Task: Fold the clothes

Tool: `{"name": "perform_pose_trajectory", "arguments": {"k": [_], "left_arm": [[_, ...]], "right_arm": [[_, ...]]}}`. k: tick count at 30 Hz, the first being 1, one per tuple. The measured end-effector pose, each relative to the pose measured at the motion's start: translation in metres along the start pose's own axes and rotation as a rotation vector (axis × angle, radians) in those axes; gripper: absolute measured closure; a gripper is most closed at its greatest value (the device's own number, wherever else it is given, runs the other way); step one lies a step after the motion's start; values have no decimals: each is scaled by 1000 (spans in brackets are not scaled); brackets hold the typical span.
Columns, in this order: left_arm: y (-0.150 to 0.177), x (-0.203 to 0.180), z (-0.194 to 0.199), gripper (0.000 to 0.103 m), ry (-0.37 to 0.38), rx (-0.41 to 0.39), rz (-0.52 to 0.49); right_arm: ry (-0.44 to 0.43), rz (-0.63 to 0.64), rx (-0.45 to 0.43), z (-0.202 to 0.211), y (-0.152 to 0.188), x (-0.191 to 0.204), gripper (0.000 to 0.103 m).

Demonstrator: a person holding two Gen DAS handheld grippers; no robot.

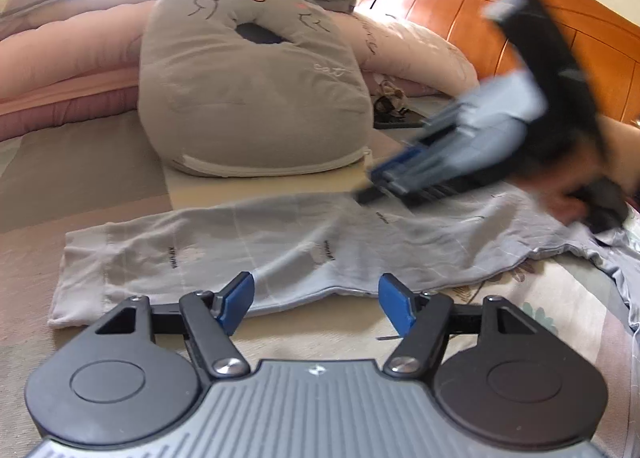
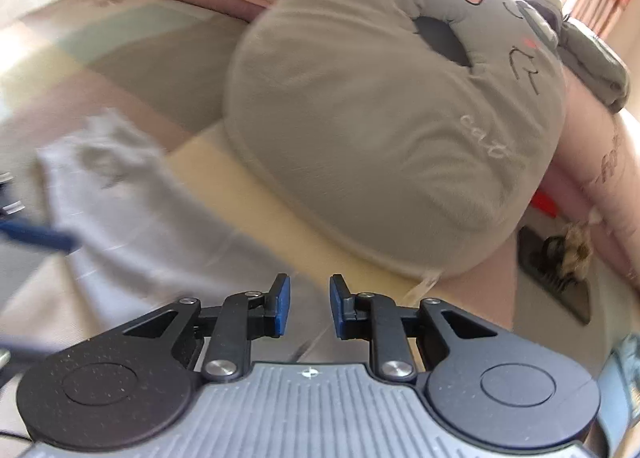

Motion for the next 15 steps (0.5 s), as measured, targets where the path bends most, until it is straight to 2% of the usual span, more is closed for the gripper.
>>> {"name": "perform_pose_trajectory", "arguments": {"k": [2,5,7,11,13,14,15], "left_arm": [[0,3,1,33,-6,-1,2],[1,8,2,32,-13,-1,11],[2,12,1,31,-22,1,25],[4,19,3,31,-43,8,41],[4,23,4,31,-46,6,51],[4,25,4,31,-48,4,57],[5,27,5,31,-51,2,62]], "right_arm": [[-51,7,14,14,19,17,70],[-123,75,6,32,41,50,57],[-110,154,-9,30,51,71,54],[13,302,-80,19,54,89,55],[35,291,-82,14,51,91,90],[40,281,-75,12,49,92,98],[28,269,-65,12,49,94,98]]}}
Point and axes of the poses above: each gripper's, at about its wrist camera, not at the fingertips, and z roughly against the way its jaws point, x to its left, y to its underside, the point moved 10 cm from there along -z, roughly the way its jaws point, and after that the axes turned 9 degrees about -z, right-handed, at the moved point
